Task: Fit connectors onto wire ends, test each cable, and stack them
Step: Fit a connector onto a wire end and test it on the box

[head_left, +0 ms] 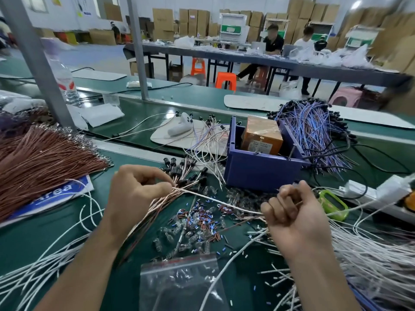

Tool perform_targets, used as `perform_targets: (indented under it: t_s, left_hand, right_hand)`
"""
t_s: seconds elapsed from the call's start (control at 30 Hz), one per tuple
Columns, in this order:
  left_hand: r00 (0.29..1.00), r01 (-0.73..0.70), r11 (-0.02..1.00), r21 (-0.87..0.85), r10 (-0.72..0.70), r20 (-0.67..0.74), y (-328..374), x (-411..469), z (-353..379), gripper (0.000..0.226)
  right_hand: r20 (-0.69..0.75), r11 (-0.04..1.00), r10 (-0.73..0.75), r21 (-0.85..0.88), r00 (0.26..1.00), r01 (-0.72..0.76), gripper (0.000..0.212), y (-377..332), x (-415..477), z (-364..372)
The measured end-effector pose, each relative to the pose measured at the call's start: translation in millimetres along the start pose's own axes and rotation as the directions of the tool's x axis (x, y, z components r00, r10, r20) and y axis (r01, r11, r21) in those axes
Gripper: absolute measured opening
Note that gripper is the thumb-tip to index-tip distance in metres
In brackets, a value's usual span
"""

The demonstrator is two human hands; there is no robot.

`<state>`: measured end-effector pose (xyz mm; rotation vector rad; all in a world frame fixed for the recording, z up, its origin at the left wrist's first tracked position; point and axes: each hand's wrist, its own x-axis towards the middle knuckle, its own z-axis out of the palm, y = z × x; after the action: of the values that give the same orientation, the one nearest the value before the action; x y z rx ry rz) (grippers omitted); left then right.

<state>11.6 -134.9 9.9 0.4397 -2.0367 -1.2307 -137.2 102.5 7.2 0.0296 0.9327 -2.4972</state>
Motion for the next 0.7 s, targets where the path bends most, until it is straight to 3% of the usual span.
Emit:
perform_targets:
  t_s: [0.17, 0.27, 0.37, 0.43, 0.57, 0.7]
  left_hand:
    - [0.979, 0.008, 0.995, 0.100, 0.013, -0.202, -8, 7, -21, 0.011]
    - [0.964, 0.046, 0.999, -0.029, -0.052, -0.263, -12, 11, -21, 0.022]
    - [0.968, 0.145, 0.914, -0.380, -0.210, -0.135, -8, 14, -15, 0.024]
    - [0.968, 0.225, 0.853, -0.471, -0.250, 0.009, -4, 11, -9, 0.009]
    - [0.966, 0.245, 0.908, -0.340, -0.198, 0.167, 9, 1, 17, 0.007]
    - [0.981, 0.086, 0.985, -0.150, -0.057, 0.188, 15, -10, 44, 0.020]
  right_hand:
    - [-0.014, 0.999, -0.046, 0.009, 0.999, 0.047, 0.053, -8, 2, -4]
    - [0.002, 0.998, -0.065, -0.023, 0.998, 0.065, 0.047, -10, 1, -7]
    - [0.093, 0.976, -0.020, -0.216, 0.995, 0.039, 0.024, -9, -3, -5]
    - [0.171, 0.896, 0.074, -0.445, 0.982, 0.010, 0.022, -7, -7, -1]
    - [0.302, 0.626, 0.273, -0.777, 0.914, 0.070, 0.016, 7, -20, 12]
    - [0.312, 0.549, 0.363, -0.833, 0.878, 0.069, 0.037, 24, -24, 18]
